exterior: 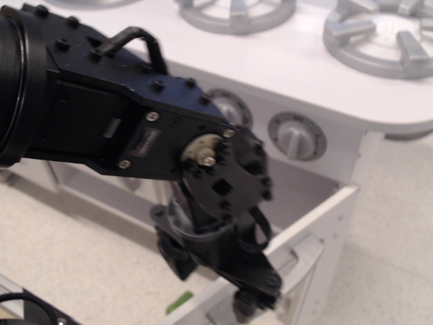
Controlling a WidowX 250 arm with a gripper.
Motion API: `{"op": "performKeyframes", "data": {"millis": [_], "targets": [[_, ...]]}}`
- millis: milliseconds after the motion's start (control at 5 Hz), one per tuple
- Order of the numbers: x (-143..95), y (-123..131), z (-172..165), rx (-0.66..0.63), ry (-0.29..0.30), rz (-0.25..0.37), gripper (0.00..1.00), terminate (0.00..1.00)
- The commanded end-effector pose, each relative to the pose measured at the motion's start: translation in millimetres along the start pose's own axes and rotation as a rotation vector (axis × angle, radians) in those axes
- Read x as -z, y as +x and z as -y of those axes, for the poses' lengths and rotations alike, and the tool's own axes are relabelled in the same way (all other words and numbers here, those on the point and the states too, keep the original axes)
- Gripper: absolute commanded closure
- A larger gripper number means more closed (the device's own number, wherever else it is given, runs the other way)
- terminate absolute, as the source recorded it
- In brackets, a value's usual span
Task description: Close oven
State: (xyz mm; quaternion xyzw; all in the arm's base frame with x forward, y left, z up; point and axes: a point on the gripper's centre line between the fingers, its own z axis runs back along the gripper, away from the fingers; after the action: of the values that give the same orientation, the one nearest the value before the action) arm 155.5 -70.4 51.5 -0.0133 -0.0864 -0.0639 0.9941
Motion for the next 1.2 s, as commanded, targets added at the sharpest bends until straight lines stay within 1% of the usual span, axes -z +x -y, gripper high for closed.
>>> {"op": "performKeyframes", "data": {"millis": [0, 200, 400, 600, 800, 1000], "targets": [[23, 6, -28, 0.136, 0.067, 0.045, 0.0, 0.0], [34, 1, -33, 0.16, 0.038, 0.011, 0.0, 0.0], [39, -1, -34, 0.164, 0.025, -0.013, 0.0, 0.0], [40, 11, -49, 0.143, 0.106, 0.028, 0.0, 0.0], [25, 27, -67, 0.09, 0.13, 0.038, 0.0, 0.0], [15, 38, -77, 0.053, 0.179, 0.021, 0.0, 0.0]]}}
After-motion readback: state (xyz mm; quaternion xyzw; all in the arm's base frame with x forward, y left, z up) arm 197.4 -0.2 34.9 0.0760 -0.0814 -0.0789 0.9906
